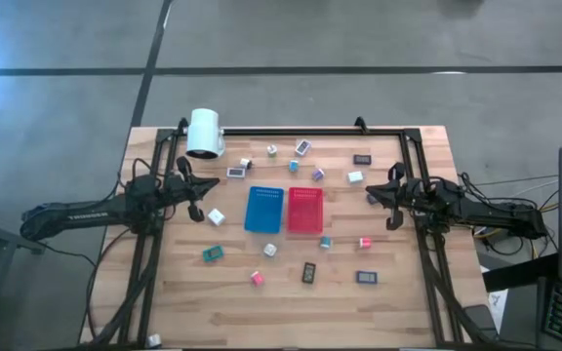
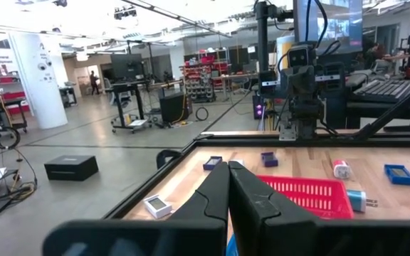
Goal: Pick & Place Office items
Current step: Put the white charger adapter into the red bin
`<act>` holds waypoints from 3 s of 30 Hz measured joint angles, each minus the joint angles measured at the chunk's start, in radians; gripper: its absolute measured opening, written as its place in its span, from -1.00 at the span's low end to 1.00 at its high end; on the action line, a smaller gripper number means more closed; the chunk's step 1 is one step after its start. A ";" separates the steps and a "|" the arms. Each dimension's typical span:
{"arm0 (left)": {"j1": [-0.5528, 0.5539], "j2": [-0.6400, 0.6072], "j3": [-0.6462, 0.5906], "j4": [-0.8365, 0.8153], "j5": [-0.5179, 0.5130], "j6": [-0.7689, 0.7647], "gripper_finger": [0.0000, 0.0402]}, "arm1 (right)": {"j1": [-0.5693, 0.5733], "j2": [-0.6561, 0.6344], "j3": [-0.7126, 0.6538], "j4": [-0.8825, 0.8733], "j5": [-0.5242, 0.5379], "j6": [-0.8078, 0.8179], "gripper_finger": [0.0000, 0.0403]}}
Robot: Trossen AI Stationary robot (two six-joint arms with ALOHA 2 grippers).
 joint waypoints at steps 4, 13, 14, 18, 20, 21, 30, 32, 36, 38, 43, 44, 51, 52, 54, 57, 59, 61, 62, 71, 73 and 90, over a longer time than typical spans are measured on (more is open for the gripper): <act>0.000 0.000 0.000 -0.001 0.000 -0.013 -0.95 | 0.000 0.000 0.000 0.000 0.000 0.000 -0.96; 0.000 0.000 0.000 -0.001 0.000 -0.021 -0.95 | 0.000 0.000 0.000 0.000 0.000 0.000 -0.96; 0.000 0.000 0.000 -0.001 0.000 -0.021 -0.95 | 0.000 0.000 0.000 0.000 0.000 0.000 -0.96; 0.000 0.000 0.000 -0.001 0.000 -0.021 -0.95 | 0.000 0.000 0.000 0.000 -0.001 0.001 -0.96; 0.000 0.000 0.000 -0.001 0.000 -0.025 -0.95 | 0.000 0.000 0.000 0.000 -0.001 0.001 -0.96; 0.000 0.000 0.000 -0.001 0.000 -0.025 -0.95 | 0.000 0.000 0.000 0.000 -0.001 0.001 -0.96; 0.000 0.000 0.000 -0.001 0.000 -0.025 -0.95 | 0.000 0.000 0.000 0.020 -0.002 0.036 -0.96; 0.000 0.000 0.000 -0.001 0.000 -0.025 -0.95 | 0.000 0.000 0.000 0.051 -0.002 0.046 -0.96; 0.000 0.000 0.000 -0.001 0.000 -0.025 -0.95 | 0.000 0.013 0.001 0.084 -0.002 0.041 -0.96; 0.000 0.000 0.000 -0.001 0.000 -0.028 -0.95 | 0.000 0.022 0.001 0.089 -0.002 0.037 -0.96; 0.000 0.000 0.000 -0.001 0.000 -0.029 -0.95 | 0.000 0.049 0.001 0.169 -0.001 0.001 -0.96; 0.000 0.000 0.000 -0.001 0.000 -0.029 -0.95 | 0.000 0.057 0.001 0.197 -0.001 -0.016 -0.96; 0.000 0.000 0.000 -0.001 0.000 -0.029 -0.95 | 0.000 0.118 0.013 0.285 0.020 -0.053 -0.96; 0.000 0.000 0.000 -0.001 0.000 -0.028 -0.95 | 0.000 0.130 0.020 0.286 0.031 -0.059 -0.96; 0.000 0.000 0.000 -0.001 0.000 -0.028 -0.95 | 0.000 0.156 0.036 0.286 0.052 -0.076 -0.96; 0.000 0.000 0.000 -0.001 0.000 -0.028 -0.95 | 0.000 0.204 0.066 0.282 0.061 -0.066 -0.96; 0.000 0.000 0.000 -0.001 0.000 -0.027 -0.95 | -0.001 0.238 0.099 0.246 0.078 -0.039 -0.96; 0.000 0.000 0.000 -0.001 0.000 -0.025 -0.95 | -0.005 0.271 0.146 0.161 0.096 -0.038 -0.96; 0.000 0.000 0.000 -0.001 0.000 -0.025 -0.95 | -0.005 0.290 0.170 0.115 0.114 -0.044 -0.96; 0.000 0.000 0.000 -0.002 0.000 -0.021 -0.95 | -0.010 0.446 0.373 -0.170 0.263 -0.072 -0.96; 0.000 0.000 0.000 -0.002 0.000 -0.021 -0.95 | -0.010 0.477 0.403 -0.204 0.263 -0.071 -0.96; 0.000 0.000 0.000 -0.002 0.000 -0.020 -0.95 | -0.090 0.666 0.580 -0.416 0.261 -0.063 -0.96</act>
